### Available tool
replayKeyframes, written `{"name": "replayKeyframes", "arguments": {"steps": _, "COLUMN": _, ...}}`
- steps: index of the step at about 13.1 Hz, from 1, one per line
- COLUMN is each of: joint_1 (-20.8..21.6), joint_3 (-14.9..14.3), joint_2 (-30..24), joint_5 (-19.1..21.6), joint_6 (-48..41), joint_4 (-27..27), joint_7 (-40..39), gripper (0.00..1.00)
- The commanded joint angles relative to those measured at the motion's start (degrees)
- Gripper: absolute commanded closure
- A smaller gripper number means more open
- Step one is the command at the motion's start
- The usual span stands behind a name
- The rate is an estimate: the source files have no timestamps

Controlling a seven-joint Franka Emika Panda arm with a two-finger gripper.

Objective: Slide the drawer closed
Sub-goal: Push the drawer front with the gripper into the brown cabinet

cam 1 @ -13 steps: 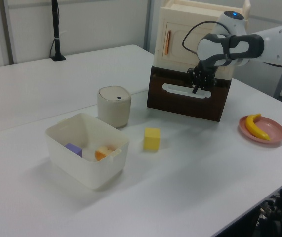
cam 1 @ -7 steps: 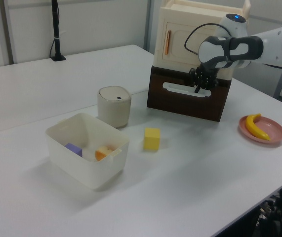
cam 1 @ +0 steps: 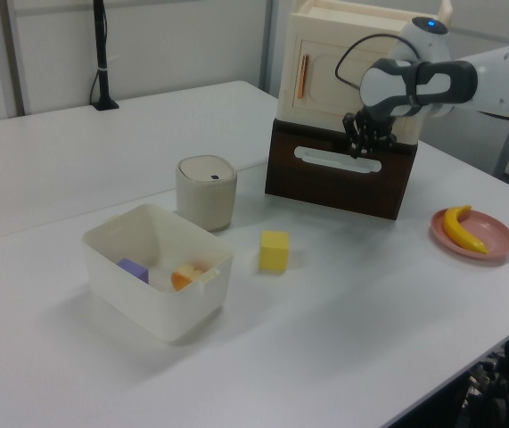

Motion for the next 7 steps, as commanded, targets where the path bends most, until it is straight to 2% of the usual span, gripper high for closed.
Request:
{"name": "replayKeyframes", "arguments": {"steps": 1, "joint_1": 0.12, "joint_3": -0.18, "joint_2": -1.27, "joint_5": 1.46, "joint_6": 0.29, "joint_4": 0.93, "joint_7": -1.28, "gripper": 1.0}}
{"name": "replayKeyframes", "arguments": {"steps": 7, "joint_1": 2.31, "joint_3": 0.35, "joint_2": -0.92, "joint_5": 0.85, "joint_6": 0.2, "joint_4": -0.21, "joint_7": -1.54, "gripper": 1.0}}
